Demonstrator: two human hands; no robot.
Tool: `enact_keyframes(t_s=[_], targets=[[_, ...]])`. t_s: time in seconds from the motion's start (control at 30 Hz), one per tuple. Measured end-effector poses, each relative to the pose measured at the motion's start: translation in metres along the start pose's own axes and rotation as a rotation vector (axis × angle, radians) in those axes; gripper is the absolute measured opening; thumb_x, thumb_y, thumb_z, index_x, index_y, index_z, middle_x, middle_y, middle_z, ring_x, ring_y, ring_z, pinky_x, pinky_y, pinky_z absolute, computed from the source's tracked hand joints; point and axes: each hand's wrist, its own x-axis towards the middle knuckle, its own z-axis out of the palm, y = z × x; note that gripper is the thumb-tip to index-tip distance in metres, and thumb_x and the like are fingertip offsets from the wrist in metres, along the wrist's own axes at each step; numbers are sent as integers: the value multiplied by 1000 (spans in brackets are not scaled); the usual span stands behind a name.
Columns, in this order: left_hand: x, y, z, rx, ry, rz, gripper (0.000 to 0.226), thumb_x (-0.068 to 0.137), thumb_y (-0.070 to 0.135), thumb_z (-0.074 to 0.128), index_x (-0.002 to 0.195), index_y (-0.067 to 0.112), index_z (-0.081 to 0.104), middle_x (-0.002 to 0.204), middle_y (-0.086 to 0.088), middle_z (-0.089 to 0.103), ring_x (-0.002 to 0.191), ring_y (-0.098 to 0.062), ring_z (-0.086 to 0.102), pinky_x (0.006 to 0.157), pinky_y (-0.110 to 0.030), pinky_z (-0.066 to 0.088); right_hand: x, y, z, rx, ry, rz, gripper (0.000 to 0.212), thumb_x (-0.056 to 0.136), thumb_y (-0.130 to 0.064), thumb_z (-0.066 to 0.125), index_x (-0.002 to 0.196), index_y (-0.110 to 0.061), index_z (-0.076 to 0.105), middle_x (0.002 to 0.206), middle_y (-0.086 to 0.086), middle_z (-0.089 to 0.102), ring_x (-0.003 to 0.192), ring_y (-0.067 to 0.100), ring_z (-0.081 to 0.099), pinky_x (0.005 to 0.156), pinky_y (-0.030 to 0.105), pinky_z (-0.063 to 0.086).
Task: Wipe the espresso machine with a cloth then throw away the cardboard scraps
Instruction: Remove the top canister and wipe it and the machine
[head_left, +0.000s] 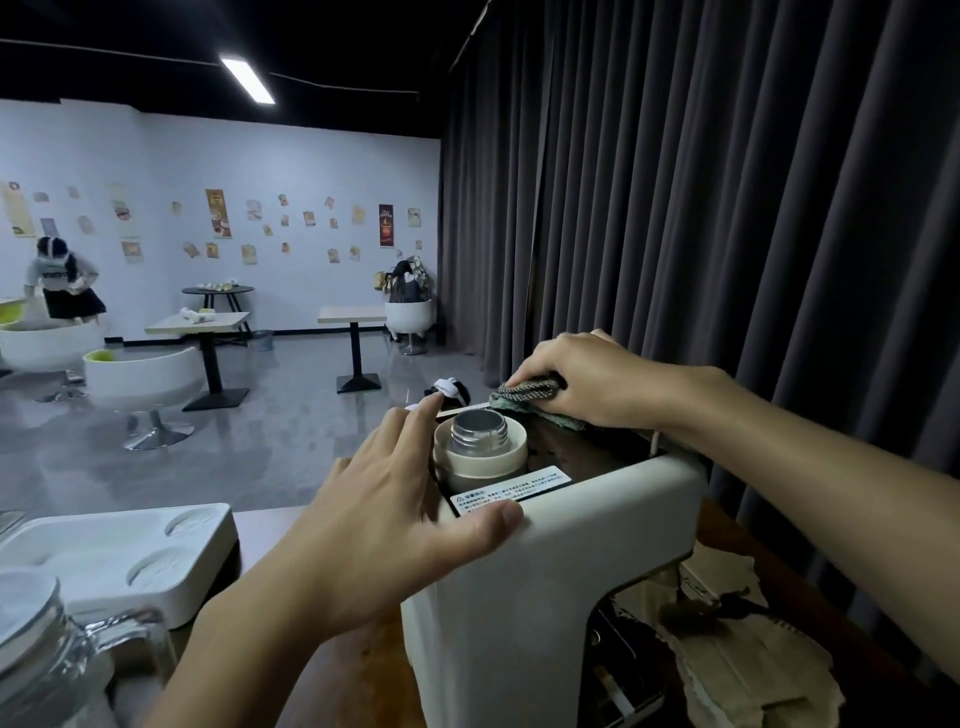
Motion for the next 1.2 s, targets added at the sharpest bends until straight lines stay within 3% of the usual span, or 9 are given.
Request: enact_keyframes(t_s=[0.13, 0.23, 0.3, 0.4, 0.53, 0.7, 0.83, 1.03, 1.2], targets=[[-1, 2, -1, 3, 0, 7, 83, 60, 96, 32, 128, 65, -4, 120, 47, 23, 104, 17, 35, 91, -28, 32, 12, 2, 4, 55, -20, 24, 21, 93, -35, 61, 111, -39, 70, 109, -12, 68, 110, 13, 56, 108, 42, 32], [-1, 1, -1, 13, -4, 2, 86, 60, 97, 32, 132, 62, 0, 119, 44, 25, 106, 14, 38, 90, -28, 33, 11, 3, 2, 16, -61, 0, 27, 94, -34, 59, 120, -37, 66, 127, -14, 59, 122, 12, 51, 113, 42, 27], [0, 0, -1, 24, -10, -6, 95, 59, 98, 30, 140, 57, 2, 120, 39, 27, 103, 7, 38, 93, -29, 34, 5, 3, -3, -28, -132, -9, 36, 95, -45, 54, 129, -39, 59, 139, -17, 50, 132, 10, 42, 115, 36, 17], [-1, -1, -2, 19, -26, -17, 99, 59, 99, 29, 144, 54, 5, 116, 35, 30, 105, 3, 42, 96, -32, 39, -9, 2, -12, -45, -230, -13, 48, 94, -57, 46, 139, -41, 49, 148, -21, 39, 135, 6, 30, 105, 25, 8], [-1, 0, -2, 17, -36, -40, 103, 57, 100, 29, 146, 54, 5, 122, 32, 32, 107, 2, 40, 94, -30, 36, -31, -4, -22, -131, -230, -89, 41, 98, -45, 47, 139, -44, 47, 144, -26, 39, 116, -6, 34, 102, 25, 9], [-1, 1, -1, 19, -31, -53, 106, 57, 99, 30, 148, 49, 6, 124, 30, 30, 109, -1, 39, 96, -30, 34, -62, -7, -34, -177, -221, -139, 40, 99, -37, 50, 138, -42, 49, 136, -23, 45, 125, -2, 40, 108, 32, 17], [-2, 1, 0, 2, -25, -48, 105, 57, 99, 31, 147, 50, 8, 126, 30, 30, 110, -2, 40, 95, -30, 34, -79, -6, -40, -117, -226, -152, 37, 95, -40, 55, 132, -42, 55, 129, -27, 48, 118, -4, 42, 106, 28, 21], [-1, 0, 0, -44, -14, -38, 106, 58, 98, 36, 148, 45, 16, 127, 25, 37, 115, -3, 46, 98, -34, 40, -64, -6, -30, 84, -182, -109, 32, 92, -29, 64, 124, -32, 66, 125, -20, 48, 115, -1, 48, 101, 23, 38], [-1, -1, 2, -61, -14, -30, 95, 59, 99, 37, 140, 54, 15, 122, 31, 36, 110, 1, 46, 94, -31, 41, -32, -9, -18, 49, -155, -59, 34, 93, -29, 64, 127, -31, 64, 122, -15, 55, 117, 6, 50, 111, 38, 29]])
